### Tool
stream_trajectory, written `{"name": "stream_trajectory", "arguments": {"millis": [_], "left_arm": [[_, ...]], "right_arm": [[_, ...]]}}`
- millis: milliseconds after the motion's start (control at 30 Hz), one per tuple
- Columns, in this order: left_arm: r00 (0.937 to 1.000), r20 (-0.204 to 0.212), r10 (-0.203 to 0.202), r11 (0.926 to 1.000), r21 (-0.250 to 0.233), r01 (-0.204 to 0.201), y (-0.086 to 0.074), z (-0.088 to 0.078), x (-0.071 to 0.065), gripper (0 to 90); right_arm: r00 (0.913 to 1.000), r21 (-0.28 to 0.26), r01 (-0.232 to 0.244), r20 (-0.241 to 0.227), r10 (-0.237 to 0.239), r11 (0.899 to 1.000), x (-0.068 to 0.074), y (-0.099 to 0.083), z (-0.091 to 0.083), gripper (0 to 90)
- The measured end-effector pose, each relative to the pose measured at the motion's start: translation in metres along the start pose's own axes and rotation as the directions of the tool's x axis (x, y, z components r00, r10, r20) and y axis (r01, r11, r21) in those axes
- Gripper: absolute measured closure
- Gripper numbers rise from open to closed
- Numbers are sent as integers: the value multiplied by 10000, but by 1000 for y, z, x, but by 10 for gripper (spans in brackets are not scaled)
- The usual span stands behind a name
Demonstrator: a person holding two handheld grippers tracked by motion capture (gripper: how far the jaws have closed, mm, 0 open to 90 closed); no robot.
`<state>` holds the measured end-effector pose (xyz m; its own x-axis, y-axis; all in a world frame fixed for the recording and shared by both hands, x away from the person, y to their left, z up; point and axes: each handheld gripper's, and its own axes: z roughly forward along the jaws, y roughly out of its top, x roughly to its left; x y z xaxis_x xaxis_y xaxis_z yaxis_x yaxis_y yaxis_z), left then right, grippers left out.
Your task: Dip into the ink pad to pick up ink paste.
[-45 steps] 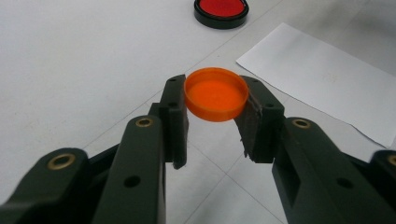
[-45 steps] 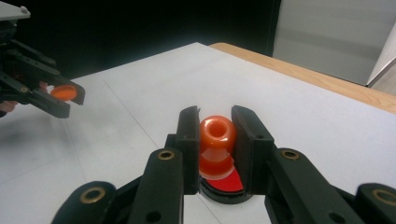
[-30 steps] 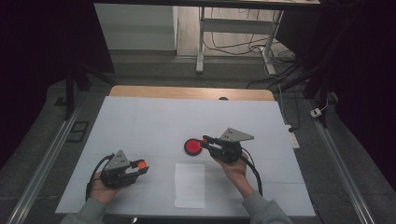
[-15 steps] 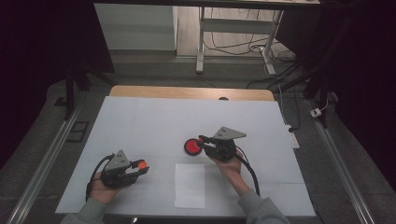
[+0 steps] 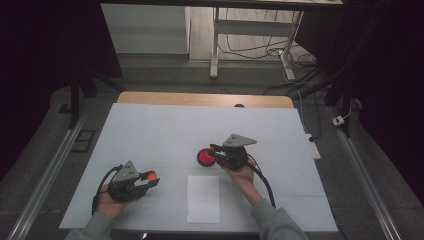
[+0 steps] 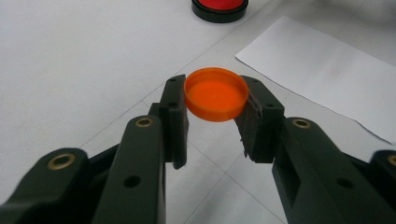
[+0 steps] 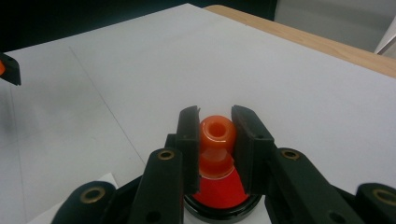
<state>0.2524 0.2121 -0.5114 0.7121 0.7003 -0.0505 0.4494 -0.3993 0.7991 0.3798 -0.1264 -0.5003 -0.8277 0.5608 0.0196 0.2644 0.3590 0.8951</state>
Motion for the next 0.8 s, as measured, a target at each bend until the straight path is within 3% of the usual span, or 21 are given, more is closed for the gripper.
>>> {"name": "stream_trajectory", "arguments": {"millis": [800], "left_arm": [[10000, 15, -12, 10000, -5, 12, 0, 1, 0, 646]], "right_arm": [[9999, 545, 61, 118, -68, 9985, -3, -7, 20, 721]]}}
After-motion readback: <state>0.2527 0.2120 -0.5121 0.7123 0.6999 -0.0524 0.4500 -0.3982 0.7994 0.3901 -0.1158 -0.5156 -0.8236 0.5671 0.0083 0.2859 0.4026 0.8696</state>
